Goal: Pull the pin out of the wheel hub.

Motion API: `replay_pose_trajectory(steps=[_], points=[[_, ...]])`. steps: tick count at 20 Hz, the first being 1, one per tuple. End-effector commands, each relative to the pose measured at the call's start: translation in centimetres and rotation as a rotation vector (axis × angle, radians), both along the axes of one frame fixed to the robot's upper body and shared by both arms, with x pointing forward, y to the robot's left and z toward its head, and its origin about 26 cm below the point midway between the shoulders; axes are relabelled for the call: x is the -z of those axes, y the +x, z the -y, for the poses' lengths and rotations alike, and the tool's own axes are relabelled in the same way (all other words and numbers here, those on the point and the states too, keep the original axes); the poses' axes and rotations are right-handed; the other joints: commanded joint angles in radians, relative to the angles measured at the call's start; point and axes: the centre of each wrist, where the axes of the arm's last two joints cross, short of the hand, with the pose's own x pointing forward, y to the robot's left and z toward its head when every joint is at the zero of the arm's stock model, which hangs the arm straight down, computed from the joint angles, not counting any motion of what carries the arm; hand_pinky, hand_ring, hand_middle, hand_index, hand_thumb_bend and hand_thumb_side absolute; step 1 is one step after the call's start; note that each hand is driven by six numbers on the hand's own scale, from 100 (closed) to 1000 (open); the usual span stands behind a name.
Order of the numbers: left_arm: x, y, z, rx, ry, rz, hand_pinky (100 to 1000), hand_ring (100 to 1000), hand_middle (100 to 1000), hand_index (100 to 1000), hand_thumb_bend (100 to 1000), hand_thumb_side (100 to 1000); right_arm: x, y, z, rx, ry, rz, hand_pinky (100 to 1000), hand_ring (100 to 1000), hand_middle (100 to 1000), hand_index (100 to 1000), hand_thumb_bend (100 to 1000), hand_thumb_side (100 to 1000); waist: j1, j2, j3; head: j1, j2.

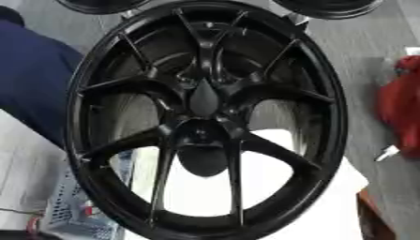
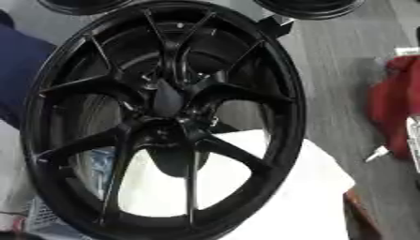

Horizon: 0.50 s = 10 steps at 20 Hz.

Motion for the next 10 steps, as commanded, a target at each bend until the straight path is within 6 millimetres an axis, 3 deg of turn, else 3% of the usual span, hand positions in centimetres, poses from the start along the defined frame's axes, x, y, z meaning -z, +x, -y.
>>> replay_pose_trajectory(steps=[1,3,4,5,6,8,10], points=[[0.1,-0.2,-1.9,-0.066,0.042,0.024,750,540,462,671,100,246,-1.2,-0.3,0.2,0.011,-0.025,0.041,806,712,649,843,100,534,-0.003,-0.020,-0.003,0.002,-0.017],[1.2,0.2,-2.6,-0.075,0.053,-0.006,851,727,698,839,100,373,-1.2,-0.3,0.2,0.010,-0.022,0.046,806,712,649,843,100,535,-0.005,-0.019,-0.005,0.002,-0.017],[1.7,0.3,-2.9,-0.080,0.059,-0.021,877,769,751,877,110,549,-1.3,-0.3,0.2,0.009,-0.021,0.047,806,712,649,843,100,535,-0.005,-0.019,-0.005,0.001,-0.017],[2.0,0.4,-3.1,-0.086,0.069,-0.031,898,802,784,904,338,702,-1.3,-0.3,0.1,0.008,-0.020,0.048,806,712,649,843,100,534,-0.006,-0.019,-0.005,0.000,-0.018],[2.3,0.4,-3.3,-0.092,0.079,-0.041,907,818,800,919,430,776,-1.3,-0.3,0.1,0.007,-0.020,0.048,806,713,649,843,100,534,-0.007,-0.019,-0.005,-0.001,-0.018],[2.7,0.5,-3.5,-0.091,0.092,-0.059,910,825,807,926,490,849,-1.3,-0.3,0.1,0.007,-0.021,0.049,806,713,648,843,100,534,-0.008,-0.020,-0.004,-0.001,-0.018],[2.9,0.4,-3.5,-0.073,0.091,-0.075,903,821,806,925,465,897,-1.3,-0.3,0.1,0.006,-0.023,0.048,806,713,648,843,100,534,-0.009,-0.021,-0.002,-0.001,-0.017]])
